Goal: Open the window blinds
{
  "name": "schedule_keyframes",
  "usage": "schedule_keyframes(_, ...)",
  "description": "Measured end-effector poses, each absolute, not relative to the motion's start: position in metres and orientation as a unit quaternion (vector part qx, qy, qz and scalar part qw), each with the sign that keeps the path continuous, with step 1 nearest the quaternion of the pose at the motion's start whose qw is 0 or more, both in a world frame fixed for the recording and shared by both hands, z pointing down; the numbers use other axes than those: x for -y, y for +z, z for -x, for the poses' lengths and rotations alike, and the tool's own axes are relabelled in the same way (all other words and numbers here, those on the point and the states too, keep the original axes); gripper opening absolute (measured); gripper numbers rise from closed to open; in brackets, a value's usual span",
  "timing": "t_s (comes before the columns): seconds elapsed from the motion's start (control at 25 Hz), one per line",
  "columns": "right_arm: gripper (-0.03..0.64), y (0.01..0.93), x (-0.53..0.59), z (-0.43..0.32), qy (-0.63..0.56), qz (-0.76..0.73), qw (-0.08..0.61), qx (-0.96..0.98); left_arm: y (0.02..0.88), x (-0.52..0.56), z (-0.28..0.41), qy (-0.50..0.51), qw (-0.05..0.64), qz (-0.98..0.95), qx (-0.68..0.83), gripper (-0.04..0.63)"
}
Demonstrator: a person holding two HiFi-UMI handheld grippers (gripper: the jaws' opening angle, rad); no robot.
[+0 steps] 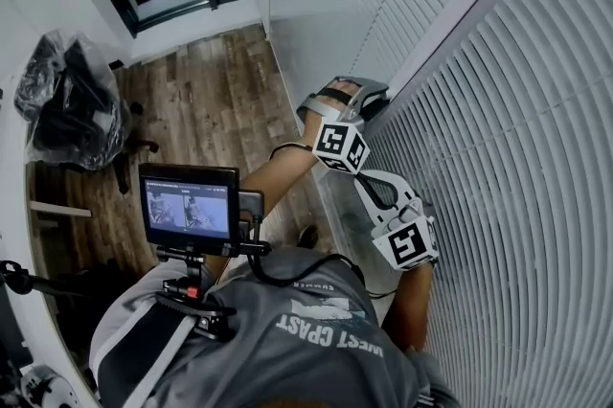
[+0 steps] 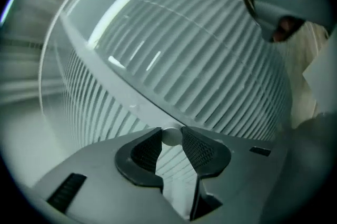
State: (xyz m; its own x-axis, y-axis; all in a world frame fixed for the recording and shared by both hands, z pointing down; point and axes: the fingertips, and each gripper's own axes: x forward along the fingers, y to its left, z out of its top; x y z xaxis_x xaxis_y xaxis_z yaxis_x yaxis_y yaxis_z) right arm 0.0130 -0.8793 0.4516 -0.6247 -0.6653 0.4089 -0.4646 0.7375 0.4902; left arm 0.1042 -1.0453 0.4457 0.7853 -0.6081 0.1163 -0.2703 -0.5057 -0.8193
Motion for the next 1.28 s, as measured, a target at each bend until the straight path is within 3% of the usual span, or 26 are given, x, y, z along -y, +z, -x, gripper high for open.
schedule_keyframes(0.08, 0.002, 0.456, 0.879, -0.014, -0.171, -0.318, 0.302, 0.882, 0.447, 1.044, -0.106, -0.219, 0.482, 0.810, -0.253, 0.127)
schedule_keyframes(0.16, 0.002, 0.453, 0.877, -0.012, -0.167, -0.320, 0.287, 0.887, 0.449, 1.044, -0.106, -0.191, 0.427, 0.848, -0.248, 0.127)
schedule_keyframes(0.2, 0.002, 0.450, 0.876, -0.012, -0.167, -0.321, 0.280, 0.889, 0.450, 1.045, -0.104, -0.160, 0.354, 0.889, -0.244, 0.127)
schedule_keyframes(0.32, 0.003, 0.445, 0.875, -0.017, -0.174, -0.326, 0.275, 0.888, 0.446, 1.048, -0.096, -0.015, 0.035, 0.977, -0.210, 0.129)
schedule_keyframes(0.4, 0.003, 0.443, 0.875, -0.022, -0.175, -0.332, 0.274, 0.885, 0.441, 1.051, -0.093, 0.047, -0.091, 0.976, -0.191, 0.129)
schedule_keyframes(0.72, 0.003, 0.424, 0.874, -0.026, -0.181, -0.341, 0.256, 0.886, 0.442, 1.058, -0.094, 0.076, -0.174, 0.963, -0.191, 0.127)
schedule_keyframes(0.76, 0.003, 0.422, 0.874, -0.025, -0.181, -0.342, 0.254, 0.886, 0.441, 1.058, -0.094, 0.067, -0.160, 0.966, -0.193, 0.126)
schedule_keyframes(0.84, 0.002, 0.420, 0.874, -0.025, -0.182, -0.342, 0.253, 0.887, 0.440, 1.055, -0.096, 0.014, -0.056, 0.976, -0.209, 0.126)
schedule_keyframes(1.0, 0.003, 0.424, 0.874, -0.026, -0.180, -0.343, 0.257, 0.885, 0.446, 1.048, -0.102, -0.163, 0.322, 0.897, -0.257, 0.126)
schedule_keyframes(1.08, 0.003, 0.426, 0.875, -0.026, -0.181, -0.342, 0.258, 0.885, 0.449, 1.046, -0.106, -0.220, 0.457, 0.823, -0.257, 0.126)
schedule_keyframes(1.2, 0.003, 0.424, 0.877, -0.026, -0.183, -0.343, 0.258, 0.885, 0.450, 1.047, -0.107, -0.222, 0.454, 0.828, -0.243, 0.126)
schedule_keyframes(1.28, 0.003, 0.424, 0.877, -0.027, -0.183, -0.344, 0.259, 0.884, 0.450, 1.049, -0.106, -0.177, 0.344, 0.891, -0.238, 0.127)
